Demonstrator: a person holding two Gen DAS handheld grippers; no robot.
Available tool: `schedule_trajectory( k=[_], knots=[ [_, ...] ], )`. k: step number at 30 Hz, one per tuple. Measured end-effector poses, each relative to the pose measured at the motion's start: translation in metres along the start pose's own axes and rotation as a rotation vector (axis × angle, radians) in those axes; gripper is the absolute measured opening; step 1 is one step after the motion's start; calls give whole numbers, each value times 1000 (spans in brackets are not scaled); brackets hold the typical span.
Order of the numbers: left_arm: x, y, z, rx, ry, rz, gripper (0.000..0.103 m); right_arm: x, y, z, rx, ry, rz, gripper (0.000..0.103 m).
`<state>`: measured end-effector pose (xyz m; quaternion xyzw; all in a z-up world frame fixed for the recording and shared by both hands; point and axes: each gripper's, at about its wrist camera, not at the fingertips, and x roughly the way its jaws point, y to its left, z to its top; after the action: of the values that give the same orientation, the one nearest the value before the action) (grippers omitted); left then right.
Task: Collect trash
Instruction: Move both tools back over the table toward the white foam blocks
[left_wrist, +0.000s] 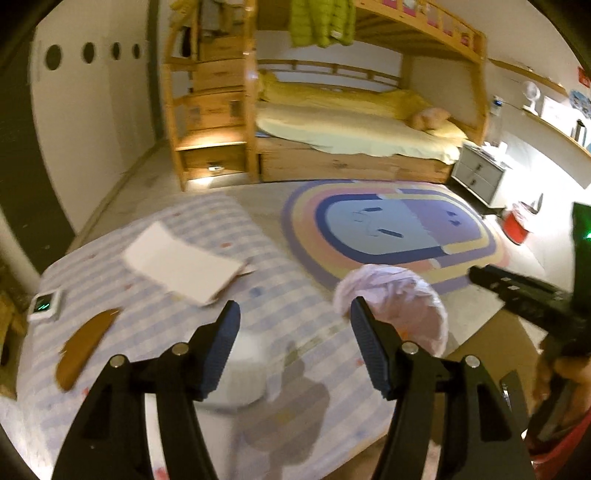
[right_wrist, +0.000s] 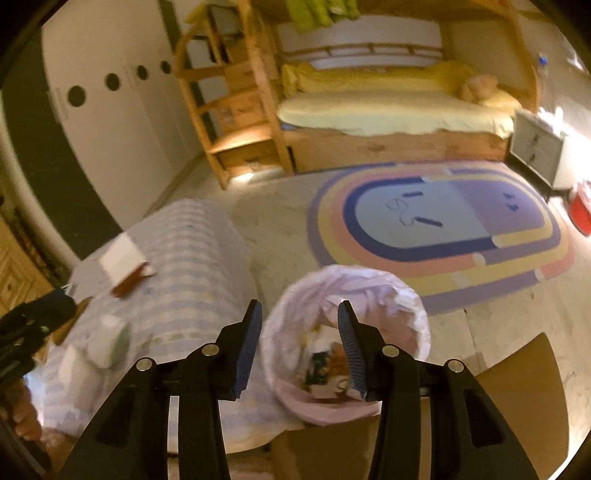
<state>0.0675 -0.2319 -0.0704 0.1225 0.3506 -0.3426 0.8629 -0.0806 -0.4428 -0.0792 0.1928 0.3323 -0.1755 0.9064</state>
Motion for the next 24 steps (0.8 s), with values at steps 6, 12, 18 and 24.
schedule_trajectory(
  k=[6,12,18,24],
  knots=[
    [-45,50,-20,-64,-34,116,62,-28,55,-7,-92,-24,87,45],
    [-73,94,-52,-140,-31,219,68,-32,104,-15,-174,-7,172,42],
    [-63,108,-91,-223,49,215,68,-24,143,-27,-245,21,206,27],
    [-33,78,-105,-185,108,140,70,-25,157,-31,-273,21,209,27]
  ],
)
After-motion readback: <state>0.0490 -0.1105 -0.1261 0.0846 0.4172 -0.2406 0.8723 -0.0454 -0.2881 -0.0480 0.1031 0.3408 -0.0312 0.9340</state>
